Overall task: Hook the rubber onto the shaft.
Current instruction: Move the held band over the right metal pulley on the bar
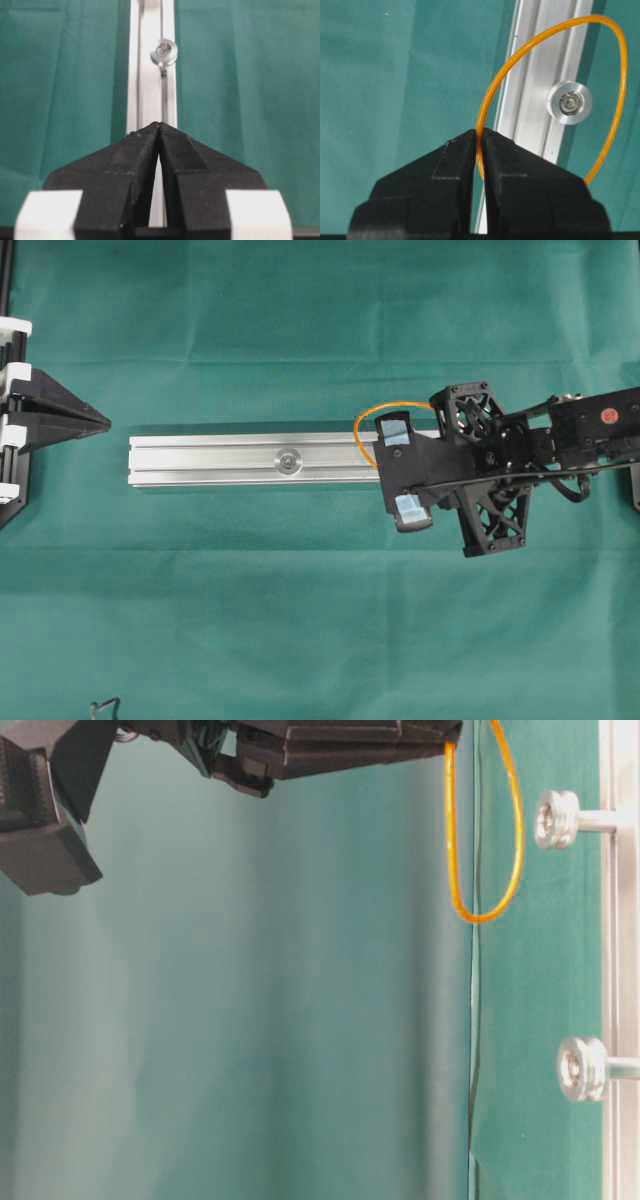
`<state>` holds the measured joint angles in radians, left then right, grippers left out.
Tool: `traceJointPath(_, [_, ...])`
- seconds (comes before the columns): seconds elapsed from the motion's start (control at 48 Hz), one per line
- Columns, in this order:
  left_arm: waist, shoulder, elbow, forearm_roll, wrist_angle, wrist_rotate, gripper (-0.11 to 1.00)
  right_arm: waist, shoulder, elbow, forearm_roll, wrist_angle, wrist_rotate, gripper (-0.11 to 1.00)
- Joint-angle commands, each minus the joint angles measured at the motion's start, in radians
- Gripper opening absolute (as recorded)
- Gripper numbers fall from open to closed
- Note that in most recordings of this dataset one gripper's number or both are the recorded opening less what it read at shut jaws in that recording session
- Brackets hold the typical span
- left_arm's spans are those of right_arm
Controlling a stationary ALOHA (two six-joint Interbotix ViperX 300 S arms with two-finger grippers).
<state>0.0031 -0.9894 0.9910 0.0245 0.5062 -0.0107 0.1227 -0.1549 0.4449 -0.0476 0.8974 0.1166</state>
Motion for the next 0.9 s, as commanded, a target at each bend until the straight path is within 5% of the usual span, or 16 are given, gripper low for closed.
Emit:
traceJointPath(0.0, [0.003,0.008,-0.031,0.003,-0.005,-0.002,0.02,0.008,-0.011,-0.009,0.002,-0.006,0.002,0.07])
traceJointPath(0.876, [0.002,0.008,-0.031,0.002,-0.005,-0.002,0.02,0.058,0.017,-0.009,0.04,-0.04,0.003,0.07])
